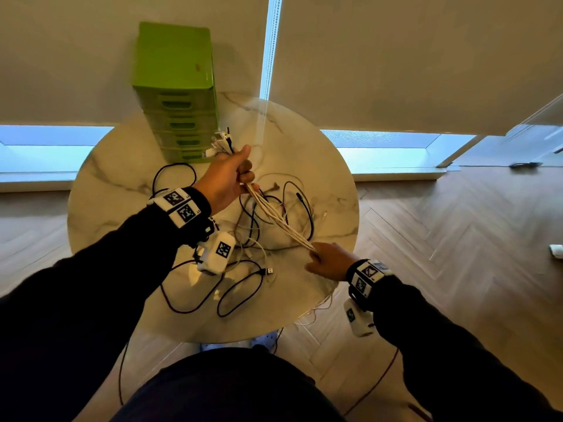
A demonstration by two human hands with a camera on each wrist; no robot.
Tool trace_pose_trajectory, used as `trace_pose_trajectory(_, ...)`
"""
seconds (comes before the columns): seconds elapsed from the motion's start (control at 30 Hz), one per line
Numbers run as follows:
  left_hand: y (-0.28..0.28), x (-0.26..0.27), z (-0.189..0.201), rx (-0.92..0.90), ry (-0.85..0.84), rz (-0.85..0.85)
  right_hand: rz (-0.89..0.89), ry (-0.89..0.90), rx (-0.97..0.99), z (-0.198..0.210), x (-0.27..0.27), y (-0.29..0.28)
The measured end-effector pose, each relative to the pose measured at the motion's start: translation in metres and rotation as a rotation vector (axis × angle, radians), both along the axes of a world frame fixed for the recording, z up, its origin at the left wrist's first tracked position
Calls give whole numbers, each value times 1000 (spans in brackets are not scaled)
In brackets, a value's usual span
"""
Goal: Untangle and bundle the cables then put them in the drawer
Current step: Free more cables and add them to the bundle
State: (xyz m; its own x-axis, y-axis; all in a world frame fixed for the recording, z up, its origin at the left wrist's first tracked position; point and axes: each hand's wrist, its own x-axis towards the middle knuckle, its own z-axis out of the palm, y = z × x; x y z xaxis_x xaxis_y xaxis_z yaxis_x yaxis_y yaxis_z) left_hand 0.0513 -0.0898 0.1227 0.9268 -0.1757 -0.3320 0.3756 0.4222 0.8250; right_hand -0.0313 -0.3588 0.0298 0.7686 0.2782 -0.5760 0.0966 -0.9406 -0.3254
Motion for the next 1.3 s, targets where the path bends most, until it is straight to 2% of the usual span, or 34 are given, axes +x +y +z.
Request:
trace_pose_trajectory(0.07,5,-1,-9,-3,-8,47,-94,-166,-88,2,4,-4)
trace_pose_trajectory(0.17,9,3,-18,14,-3,200,-74,-303,-188,10,5,8)
trace_pose_trajectory(0.23,10,8,-17,53,11,298,27,-199,-211,10,-3,28)
trace_pose_trajectory(0.3,9,10,-16,124,29,347,146,-17,-179,4,-17,53)
trace_pose_trajectory(0.4,6,6,-20,202,35,343,278,235,-93,0,-37,83)
trace_pose_trajectory(0.47,8,-1,-28,191,27,312,334,344,-33,2,-43,90)
trace_pose_trajectory(0.53,15,-7,-33,142,27,287,300,439,29,8,-40,88)
trace_pose_trajectory(0.63,32,-14,-34,96,43,264,96,556,113,22,-23,77)
trace_pose_trajectory(0.73,47,-22,-36,111,55,256,35,390,198,20,6,65)
trace_pose_trajectory(0.87,51,-34,-39,123,60,249,207,168,22,-12,41,65)
trace_pose_trajectory(0.97,43,-43,-38,158,62,227,329,15,20,-25,53,83)
trace_pose_trajectory(1.03,38,-48,-38,194,60,201,320,-127,-24,-33,63,97)
trace_pose_trajectory(1.17,33,-49,-39,315,52,142,193,-107,-25,-44,80,121)
trace_pose_trajectory(1.23,33,-48,-40,363,46,120,239,-56,31,-44,81,125)
trace_pose_trajectory(1.3,34,-46,-41,383,45,111,359,11,52,-42,84,118)
